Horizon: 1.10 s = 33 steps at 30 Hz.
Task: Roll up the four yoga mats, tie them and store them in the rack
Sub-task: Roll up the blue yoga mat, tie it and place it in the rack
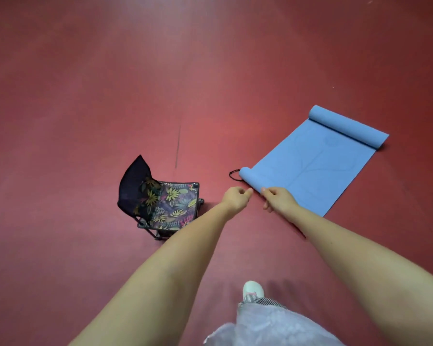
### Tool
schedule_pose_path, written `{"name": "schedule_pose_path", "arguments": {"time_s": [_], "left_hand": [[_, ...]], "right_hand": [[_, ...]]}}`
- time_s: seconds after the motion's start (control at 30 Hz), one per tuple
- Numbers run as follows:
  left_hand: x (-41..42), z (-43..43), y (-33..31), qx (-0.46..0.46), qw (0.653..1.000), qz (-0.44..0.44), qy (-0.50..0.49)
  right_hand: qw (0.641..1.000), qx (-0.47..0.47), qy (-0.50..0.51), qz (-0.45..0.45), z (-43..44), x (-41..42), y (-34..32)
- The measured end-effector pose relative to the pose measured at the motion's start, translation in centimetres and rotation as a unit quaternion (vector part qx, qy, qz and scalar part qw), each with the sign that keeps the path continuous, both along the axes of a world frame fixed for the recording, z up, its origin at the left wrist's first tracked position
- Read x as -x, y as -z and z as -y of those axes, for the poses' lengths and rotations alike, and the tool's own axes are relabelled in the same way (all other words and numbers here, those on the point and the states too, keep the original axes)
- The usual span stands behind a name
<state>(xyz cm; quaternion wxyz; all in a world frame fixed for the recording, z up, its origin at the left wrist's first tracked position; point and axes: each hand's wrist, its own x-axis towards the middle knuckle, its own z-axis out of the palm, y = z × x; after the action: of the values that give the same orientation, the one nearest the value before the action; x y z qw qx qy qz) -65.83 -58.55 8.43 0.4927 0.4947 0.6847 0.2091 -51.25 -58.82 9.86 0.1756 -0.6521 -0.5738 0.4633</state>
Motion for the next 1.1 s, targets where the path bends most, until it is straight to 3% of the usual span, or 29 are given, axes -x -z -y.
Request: {"name": "schedule_pose_path", "arguments": {"time_s": [0.3, 0.63, 0.8, 0.97, 1.1], "left_hand": [[-0.2, -15.9, 2.2, 0.015, 0.998, -0.015, 0.057], [-1.3, -33.9, 9.3, 0.082, 0.975, -0.023, 0.204], [-2.2, -41.7, 8.9, 0.147, 0.941, -0.070, 0.295], [-5.7, -46.6, 10.1, 0.190, 0.924, -0.060, 0.327], [-8.3, -49.8, 14.2, 0.206, 0.928, -0.083, 0.300]], "right_hand": [[0.999, 0.053, 0.007, 0.007, -13.6, -0.9, 1.8], [0.980, 0.124, 0.153, 0.032, -27.7, -2.0, 9.3], [0.962, 0.120, 0.244, -0.025, -33.5, -1.3, 9.4], [0.942, 0.167, 0.291, -0.032, -36.8, -3.9, 11.3], [0.945, 0.176, 0.274, 0.005, -41.1, -6.6, 15.3]]}}
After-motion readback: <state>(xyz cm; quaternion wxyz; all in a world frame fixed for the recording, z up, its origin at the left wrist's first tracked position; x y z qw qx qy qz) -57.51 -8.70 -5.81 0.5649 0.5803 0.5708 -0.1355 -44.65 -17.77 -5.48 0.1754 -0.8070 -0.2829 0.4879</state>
